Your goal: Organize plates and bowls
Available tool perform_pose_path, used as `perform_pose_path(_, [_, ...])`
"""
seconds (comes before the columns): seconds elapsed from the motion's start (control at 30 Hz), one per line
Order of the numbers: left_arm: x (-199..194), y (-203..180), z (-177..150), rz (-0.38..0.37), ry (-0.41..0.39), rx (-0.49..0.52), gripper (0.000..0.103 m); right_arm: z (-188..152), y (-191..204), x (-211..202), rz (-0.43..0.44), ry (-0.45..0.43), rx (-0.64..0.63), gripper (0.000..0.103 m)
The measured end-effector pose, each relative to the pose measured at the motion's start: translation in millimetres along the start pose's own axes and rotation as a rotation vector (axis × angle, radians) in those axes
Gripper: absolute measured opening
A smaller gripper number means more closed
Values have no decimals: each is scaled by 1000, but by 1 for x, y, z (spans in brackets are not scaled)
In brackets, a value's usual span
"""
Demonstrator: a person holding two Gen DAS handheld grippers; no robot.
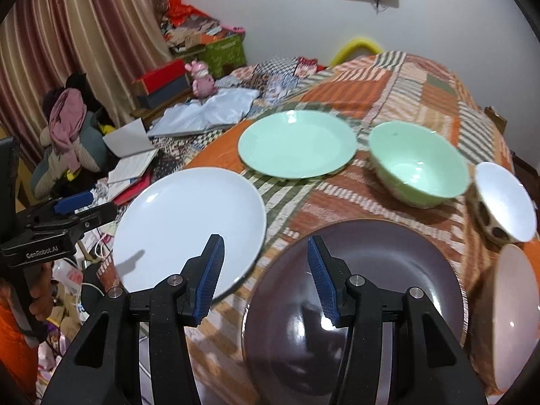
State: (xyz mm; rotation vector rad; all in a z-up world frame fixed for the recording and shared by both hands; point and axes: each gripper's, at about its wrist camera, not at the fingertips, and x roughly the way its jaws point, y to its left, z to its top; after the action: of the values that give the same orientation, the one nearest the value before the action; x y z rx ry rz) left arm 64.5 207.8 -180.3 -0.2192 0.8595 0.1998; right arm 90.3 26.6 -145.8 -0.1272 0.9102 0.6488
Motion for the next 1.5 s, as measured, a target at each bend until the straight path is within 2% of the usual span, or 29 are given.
perform_pose_path(0.1, [11, 11, 0, -8, 28, -19, 82, 4, 2, 16, 15, 38, -2, 47])
perform_pose_path(0.27, [29, 25, 0, -23, 74, -47, 72, 8, 6, 35, 15, 82, -27, 47])
perform_pose_path(0.4, [42, 30, 1, -39, 110, -53, 59, 10, 3, 49, 27, 125, -17, 47])
perform_pose_path(0.63, [57, 29, 1, -82, 152, -34, 43, 12, 3, 62, 27, 167, -22, 36])
perform_pose_path(0.8, [63, 26, 0, -101, 171, -17, 37, 11, 4, 71, 45, 204, -29, 27])
perform_pose_path(1.2, [63, 27, -12, -136, 200, -38, 36, 11, 9, 81, 47, 241, -55, 30])
perform_pose_path(1.5, [61, 23, -11, -118, 194, -41, 36, 13, 1, 77, 73, 229, 7, 27])
